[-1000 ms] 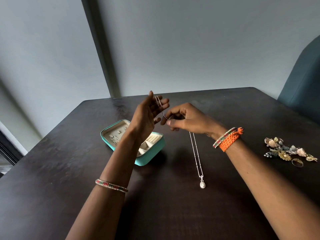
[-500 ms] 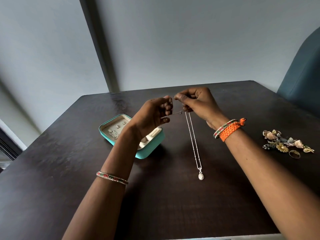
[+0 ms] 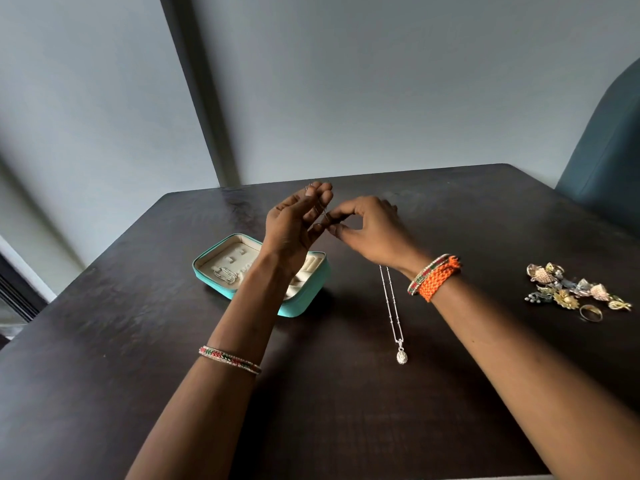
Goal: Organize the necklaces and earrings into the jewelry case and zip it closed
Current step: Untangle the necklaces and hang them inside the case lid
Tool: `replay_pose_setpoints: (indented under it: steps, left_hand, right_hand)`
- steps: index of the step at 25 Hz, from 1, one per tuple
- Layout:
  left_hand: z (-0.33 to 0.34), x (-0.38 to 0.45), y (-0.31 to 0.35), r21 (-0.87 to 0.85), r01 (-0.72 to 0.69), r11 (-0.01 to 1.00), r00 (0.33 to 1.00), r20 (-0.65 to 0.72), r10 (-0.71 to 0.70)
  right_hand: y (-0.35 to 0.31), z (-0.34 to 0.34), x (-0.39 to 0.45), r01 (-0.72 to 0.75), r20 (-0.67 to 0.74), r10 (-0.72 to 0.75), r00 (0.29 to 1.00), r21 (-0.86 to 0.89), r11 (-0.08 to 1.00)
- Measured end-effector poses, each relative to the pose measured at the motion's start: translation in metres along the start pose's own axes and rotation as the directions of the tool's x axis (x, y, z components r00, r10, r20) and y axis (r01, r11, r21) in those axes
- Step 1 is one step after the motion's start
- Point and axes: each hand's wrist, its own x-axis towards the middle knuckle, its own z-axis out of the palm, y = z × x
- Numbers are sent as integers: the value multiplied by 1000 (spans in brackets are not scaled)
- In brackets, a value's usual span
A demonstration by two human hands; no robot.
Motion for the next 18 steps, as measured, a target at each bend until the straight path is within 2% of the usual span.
replay_pose_setpoints:
  steps: [4, 8, 11, 13, 15, 18]
  left_hand:
    - [-12, 4, -3, 316, -78, 945, 991, -74, 107]
    - [-13, 0, -2, 484, -58, 873, 998, 35, 47]
    - [-7, -1, -4, 580, -101, 808, 991, 133, 28]
    - [-6, -2, -3, 611, -130, 781, 983, 184, 19]
    - [-6, -2, -2, 648, -151, 747, 977, 210, 15]
    - [-4, -3, 0, 705, -110, 700, 985, 171, -18]
  right_hand:
    - [-4, -7, 0, 73, -39, -74, 996, -28, 997]
    - [5, -7, 2, 52, -97, -57, 994, -55, 997]
    - [12, -8, 2, 57, -126, -72, 989, -119, 991]
    - [13, -9, 2, 108, -134, -144, 980, -240, 965]
    - [13, -8, 0, 206, -115, -276, 954, -415, 886]
    - [13, -4, 0, 298, -78, -395, 915, -528, 795]
